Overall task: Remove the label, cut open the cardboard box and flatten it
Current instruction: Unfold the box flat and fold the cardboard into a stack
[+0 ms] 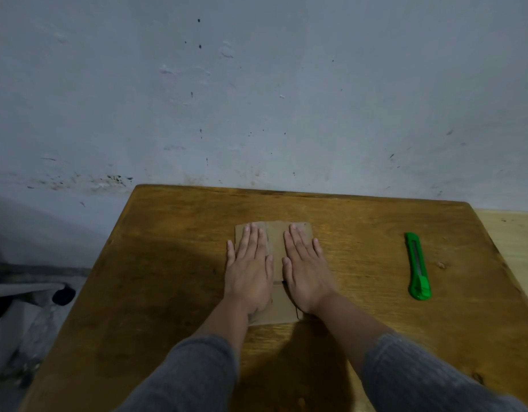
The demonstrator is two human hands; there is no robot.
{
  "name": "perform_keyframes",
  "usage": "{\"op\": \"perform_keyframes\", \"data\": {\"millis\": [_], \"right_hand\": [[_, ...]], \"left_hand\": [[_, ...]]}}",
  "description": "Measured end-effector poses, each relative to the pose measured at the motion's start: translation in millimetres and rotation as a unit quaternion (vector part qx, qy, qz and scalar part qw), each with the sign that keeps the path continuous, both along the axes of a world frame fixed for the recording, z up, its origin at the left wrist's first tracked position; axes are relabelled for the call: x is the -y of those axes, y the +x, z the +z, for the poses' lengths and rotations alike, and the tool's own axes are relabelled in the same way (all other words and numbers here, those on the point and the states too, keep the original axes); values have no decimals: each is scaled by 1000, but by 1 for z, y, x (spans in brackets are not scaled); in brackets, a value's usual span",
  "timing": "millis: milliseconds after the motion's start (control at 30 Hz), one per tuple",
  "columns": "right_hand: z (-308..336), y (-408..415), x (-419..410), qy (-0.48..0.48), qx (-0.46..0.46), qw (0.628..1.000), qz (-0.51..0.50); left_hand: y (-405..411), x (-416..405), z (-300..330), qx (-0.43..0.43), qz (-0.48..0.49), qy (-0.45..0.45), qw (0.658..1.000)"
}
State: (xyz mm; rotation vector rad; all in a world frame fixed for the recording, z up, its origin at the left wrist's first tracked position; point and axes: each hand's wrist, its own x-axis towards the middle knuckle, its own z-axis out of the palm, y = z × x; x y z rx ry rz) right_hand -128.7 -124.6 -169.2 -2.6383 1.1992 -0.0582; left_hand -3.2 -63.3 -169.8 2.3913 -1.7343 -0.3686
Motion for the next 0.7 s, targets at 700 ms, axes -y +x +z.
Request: {"op": "perform_keyframes", "data": {"millis": [700], "right_hand": [[-3, 4, 4, -6, -24, 1000, -11]], "left_hand": [[-2, 8, -4, 48, -6, -3, 999]]}}
